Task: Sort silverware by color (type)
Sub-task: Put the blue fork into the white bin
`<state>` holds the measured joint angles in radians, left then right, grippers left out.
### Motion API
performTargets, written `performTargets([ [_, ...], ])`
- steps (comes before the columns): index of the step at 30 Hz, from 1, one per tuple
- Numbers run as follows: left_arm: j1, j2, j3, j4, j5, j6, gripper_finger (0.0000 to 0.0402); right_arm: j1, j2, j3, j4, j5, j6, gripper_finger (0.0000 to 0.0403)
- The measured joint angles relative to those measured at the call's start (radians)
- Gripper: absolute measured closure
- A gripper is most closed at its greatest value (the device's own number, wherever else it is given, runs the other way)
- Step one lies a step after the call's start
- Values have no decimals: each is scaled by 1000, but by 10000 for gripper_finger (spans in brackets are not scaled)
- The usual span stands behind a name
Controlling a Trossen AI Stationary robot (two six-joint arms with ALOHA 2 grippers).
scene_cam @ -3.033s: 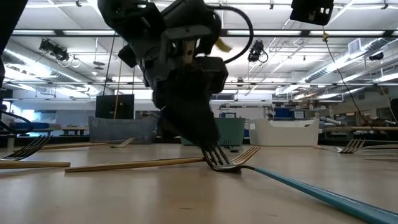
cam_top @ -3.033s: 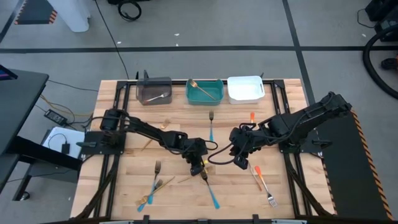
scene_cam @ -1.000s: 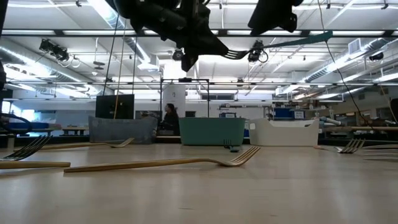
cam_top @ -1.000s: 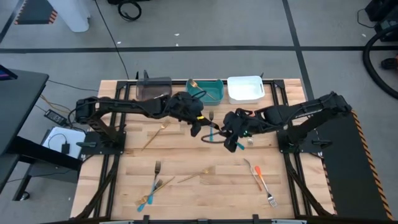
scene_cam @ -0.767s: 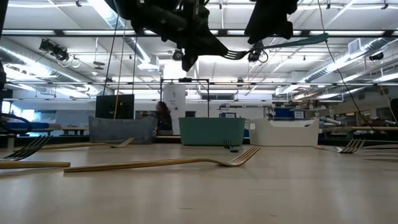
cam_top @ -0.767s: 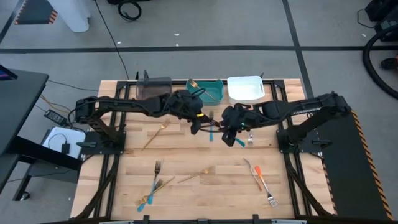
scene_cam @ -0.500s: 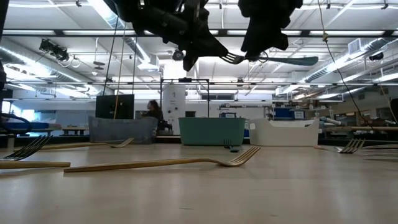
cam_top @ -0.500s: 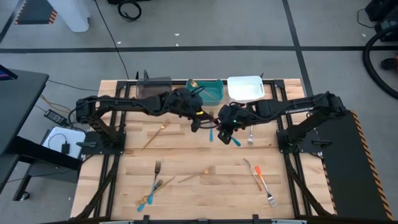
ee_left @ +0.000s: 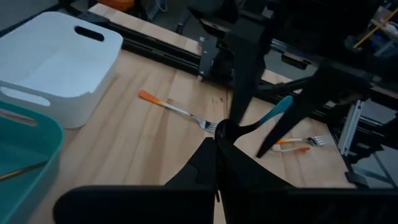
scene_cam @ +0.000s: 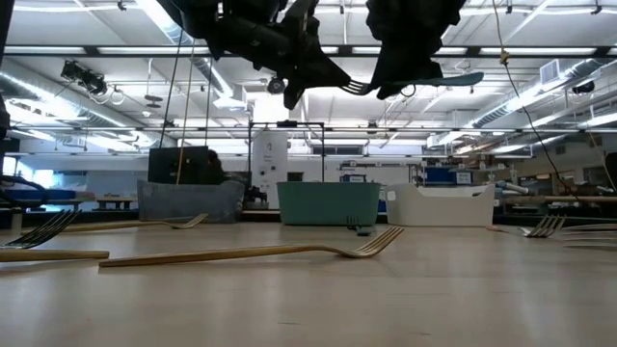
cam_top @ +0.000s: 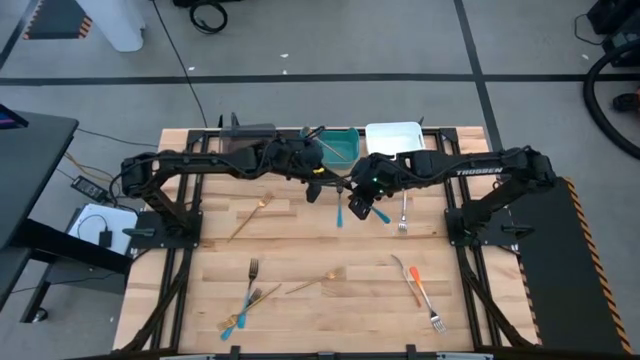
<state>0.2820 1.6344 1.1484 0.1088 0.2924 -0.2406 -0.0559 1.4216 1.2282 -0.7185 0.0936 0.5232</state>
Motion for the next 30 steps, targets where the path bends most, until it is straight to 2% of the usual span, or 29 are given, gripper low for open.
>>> performTargets([
  [3, 23, 0, 0, -3, 25, 2, 392, -14, 0, 0, 0, -2, -1, 306],
  [7, 52, 0, 0, -2, 46, 2, 390, -41, 0, 0, -1, 19, -4, 386],
  [13, 86, 0, 0, 5, 54, 5, 363, -76, 0, 0, 4, 78, -37, 394],
  [17, 112, 0, 0, 28, 46, 1, 337, -115, 0, 0, 1, 190, -120, 394],
  [25, 163, 0, 0, 69, 65, -17, 298, -318, 0, 0, -8, 365, -350, 394],
  [27, 179, 0, 0, 69, 62, -20, 298, -391, 0, 0, -13, 366, -398, 394],
  [30, 197, 0, 0, 64, 53, -70, 297, -508, 0, -14, -1, 300, -471, 394],
])
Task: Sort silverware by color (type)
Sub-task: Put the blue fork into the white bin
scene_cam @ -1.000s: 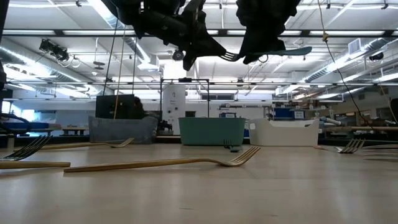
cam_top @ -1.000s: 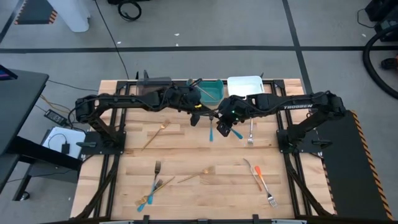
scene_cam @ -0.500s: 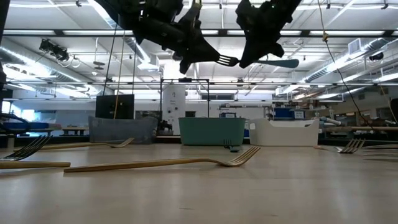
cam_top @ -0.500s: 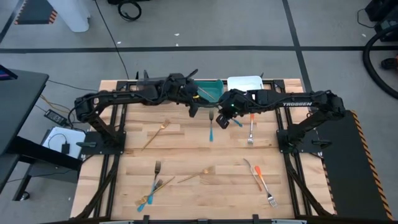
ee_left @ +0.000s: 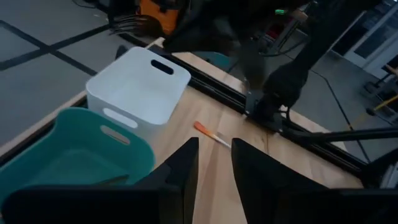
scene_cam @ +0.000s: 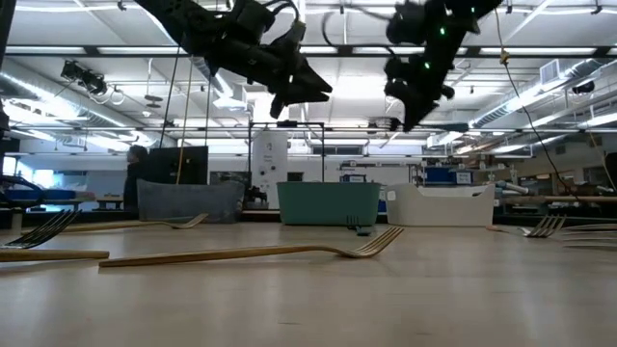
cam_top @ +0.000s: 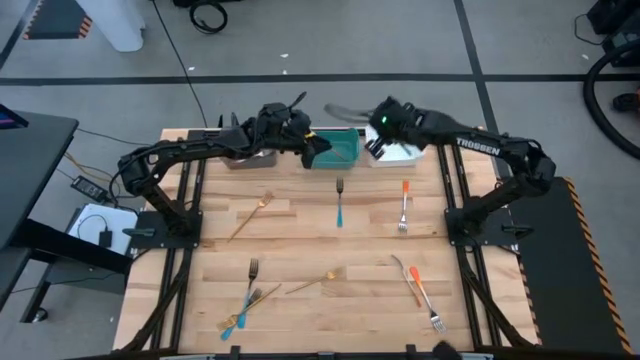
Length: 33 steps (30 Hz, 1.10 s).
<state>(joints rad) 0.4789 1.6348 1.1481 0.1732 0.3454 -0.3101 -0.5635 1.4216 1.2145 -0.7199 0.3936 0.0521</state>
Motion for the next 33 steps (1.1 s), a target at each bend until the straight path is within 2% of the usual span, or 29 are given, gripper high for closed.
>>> performTargets([
  [6, 12, 0, 0, -65, 3, 42, 297, -181, 0, -98, 93, -111, -250, 393],
  [10, 13, 0, 0, -181, 1, 106, 297, -265, 0, -161, 154, -242, -367, 379],
  [12, 13, 0, 0, -261, -4, 117, 297, -287, 0, -187, 175, -270, -397, 369],
  [17, 12, 0, 0, -467, -36, 123, 297, -312, 0, -235, 241, -278, -476, 351],
  [22, 9, 0, 0, -594, -39, 113, 297, -311, 0, -255, 272, -274, -508, 334],
  [33, -93, 0, 0, -819, -27, 55, 297, -311, 0, -255, 371, -103, -528, 323],
])
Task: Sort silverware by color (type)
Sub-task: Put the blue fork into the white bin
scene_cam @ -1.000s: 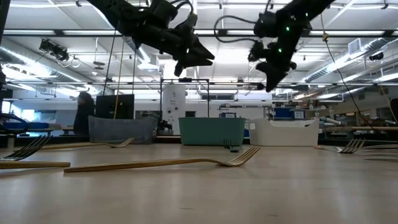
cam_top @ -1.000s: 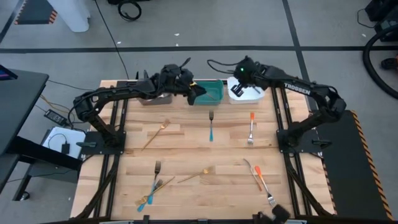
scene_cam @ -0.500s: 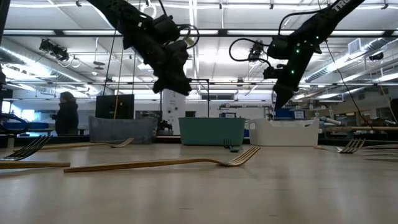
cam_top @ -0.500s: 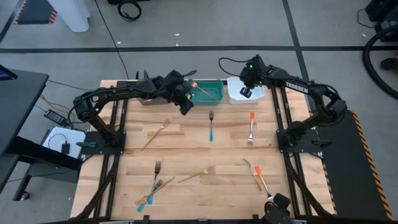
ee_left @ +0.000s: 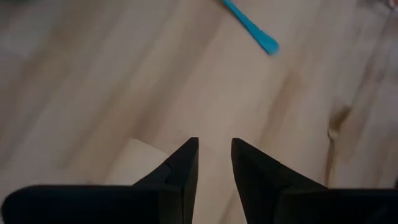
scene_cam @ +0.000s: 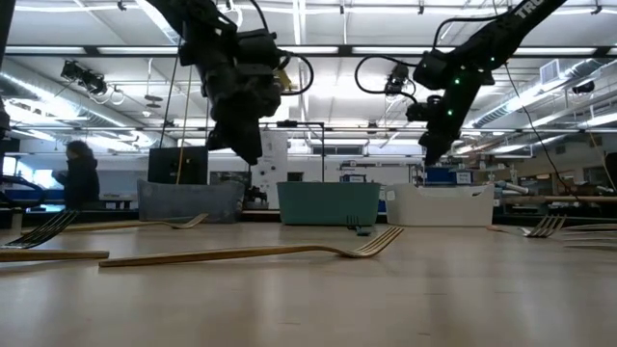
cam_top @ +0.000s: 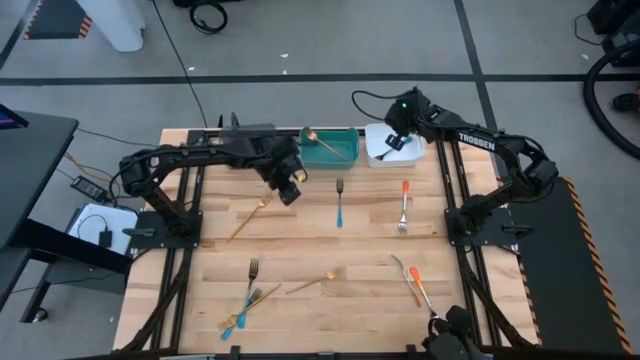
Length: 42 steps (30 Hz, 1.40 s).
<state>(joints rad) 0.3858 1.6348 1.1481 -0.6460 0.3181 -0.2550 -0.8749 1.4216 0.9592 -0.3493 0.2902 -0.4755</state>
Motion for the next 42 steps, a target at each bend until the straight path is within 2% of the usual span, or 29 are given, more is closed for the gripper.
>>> performTargets([
  [4, -41, 0, 0, -2, 18, -87, 297, 0, 0, 0, 28, -7, 2, 323],
  [11, -138, 0, 0, -42, 147, -248, 297, 0, 0, 0, 37, -28, 4, 323],
  [19, -302, -1, 0, -108, 148, -470, 297, 0, 0, 0, 37, -30, 40, 323],
  [23, -386, -22, 0, -100, 124, -643, 297, 0, 0, 0, 38, -42, 70, 323],
  [28, -473, -105, -1, -97, 103, -877, 297, 0, 0, 0, 39, -109, 121, 323],
  [31, -539, -173, 1, -97, 48, -1001, 297, 2, 0, 0, 39, -142, 146, 323],
  [36, -679, -269, 1, -165, -132, -1181, 297, 13, 0, 0, 13, -143, 240, 323],
  [42, -859, -267, -1, -246, -269, -1358, 297, 63, 0, 0, -80, -129, 369, 324],
])
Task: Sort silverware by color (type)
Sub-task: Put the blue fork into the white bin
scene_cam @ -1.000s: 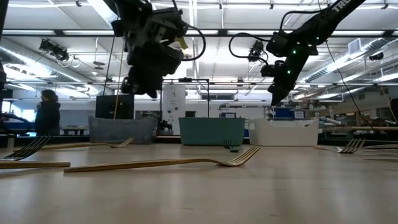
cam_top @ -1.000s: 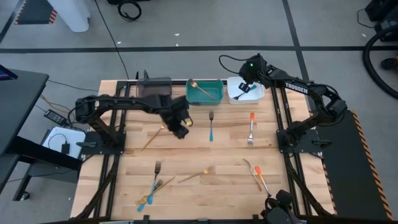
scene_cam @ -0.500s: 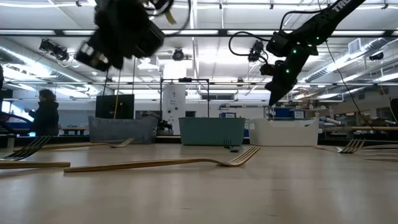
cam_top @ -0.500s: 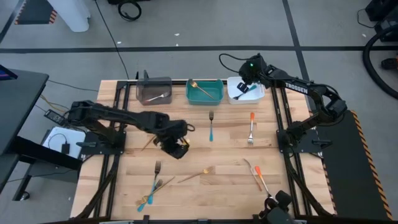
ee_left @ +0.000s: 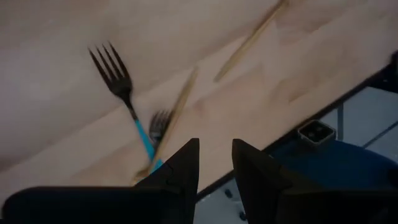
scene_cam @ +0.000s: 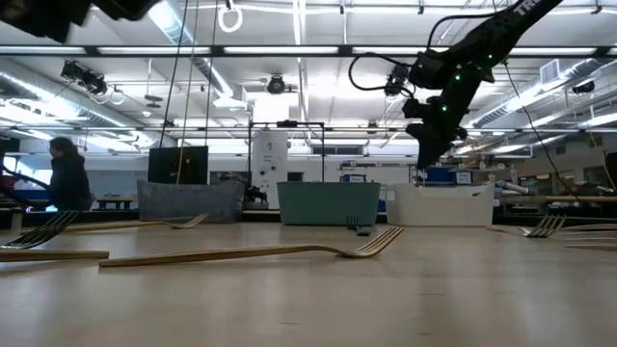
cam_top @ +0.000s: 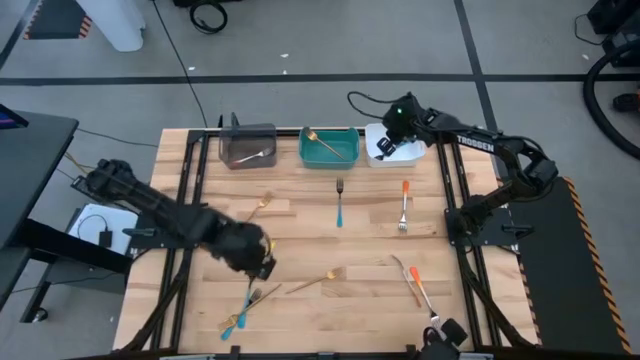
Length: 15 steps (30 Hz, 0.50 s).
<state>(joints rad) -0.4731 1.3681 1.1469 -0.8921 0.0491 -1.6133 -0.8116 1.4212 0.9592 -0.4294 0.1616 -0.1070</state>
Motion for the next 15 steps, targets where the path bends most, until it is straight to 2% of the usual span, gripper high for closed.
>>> performTargets([
  [8, -178, 99, 1, 1, -100, -203, 297, 118, 0, 0, -88, 2, 87, 325],
  [15, -239, 211, 0, -75, -144, -317, 297, 223, 0, 0, -134, 2, 191, 325],
])
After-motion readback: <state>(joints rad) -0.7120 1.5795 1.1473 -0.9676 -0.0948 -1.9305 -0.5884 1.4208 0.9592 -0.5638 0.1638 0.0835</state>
